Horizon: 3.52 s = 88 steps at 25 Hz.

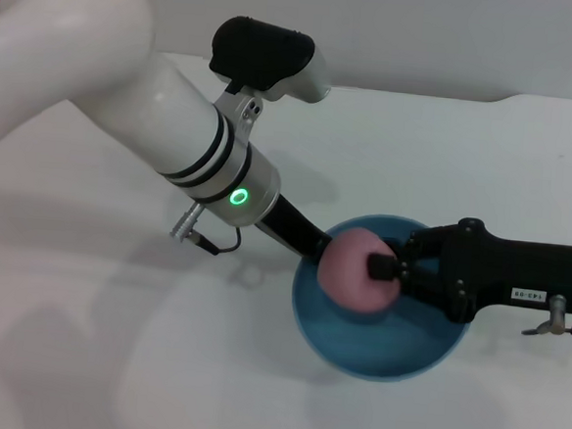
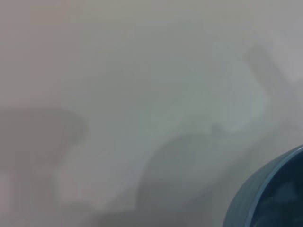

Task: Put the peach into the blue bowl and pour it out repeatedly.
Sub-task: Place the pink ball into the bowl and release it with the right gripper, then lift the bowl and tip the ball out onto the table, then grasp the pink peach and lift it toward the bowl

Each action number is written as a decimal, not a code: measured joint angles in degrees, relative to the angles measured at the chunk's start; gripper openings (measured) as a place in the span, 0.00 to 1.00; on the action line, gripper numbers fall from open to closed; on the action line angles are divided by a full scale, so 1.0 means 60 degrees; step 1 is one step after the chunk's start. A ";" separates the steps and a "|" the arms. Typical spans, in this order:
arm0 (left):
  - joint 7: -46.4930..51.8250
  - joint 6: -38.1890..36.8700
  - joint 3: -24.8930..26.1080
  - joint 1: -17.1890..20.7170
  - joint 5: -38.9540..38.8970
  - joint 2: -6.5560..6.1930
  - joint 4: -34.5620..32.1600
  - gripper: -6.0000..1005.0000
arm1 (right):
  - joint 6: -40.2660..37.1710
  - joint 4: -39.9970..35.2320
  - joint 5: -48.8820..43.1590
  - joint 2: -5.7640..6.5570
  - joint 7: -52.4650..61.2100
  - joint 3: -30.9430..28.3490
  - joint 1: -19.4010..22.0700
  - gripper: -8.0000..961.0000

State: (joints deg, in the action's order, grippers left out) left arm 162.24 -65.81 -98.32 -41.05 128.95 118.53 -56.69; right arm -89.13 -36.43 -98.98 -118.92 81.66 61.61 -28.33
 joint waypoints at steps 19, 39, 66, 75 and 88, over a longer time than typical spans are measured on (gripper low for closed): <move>-0.0030 0.1069 -0.0020 0.0233 -0.0014 -0.0021 -0.0029 0.01 | 0.0147 0.0128 0.0555 0.0045 0.0017 -0.2162 0.0710 0.56; -0.4844 1.4180 -0.6261 0.2030 -0.2627 0.0026 0.0750 0.01 | 0.0943 0.1587 0.1050 0.0081 -0.0579 -0.6845 0.2008 0.56; -0.7987 1.7614 -0.7191 0.2292 -0.3797 -0.0017 0.0318 0.01 | 0.1222 0.1634 0.0783 0.0089 -0.1226 -0.5976 0.1614 0.52; -0.6285 0.8211 -0.0981 0.2665 -0.4474 -0.0080 -0.1118 0.01 | 0.1860 0.1776 -0.1214 0.0067 -0.1179 -0.4060 -0.0018 0.51; -0.2592 0.0386 0.5149 0.2108 -0.1616 -0.0375 -0.0098 0.01 | 0.3420 0.3442 -0.1648 -0.0069 -0.0618 -0.0719 -0.2486 0.49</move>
State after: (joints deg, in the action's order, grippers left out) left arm 146.69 -63.49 -67.43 -28.40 119.26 116.28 -57.27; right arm -68.61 -15.78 -108.86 -119.33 77.95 57.30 -43.25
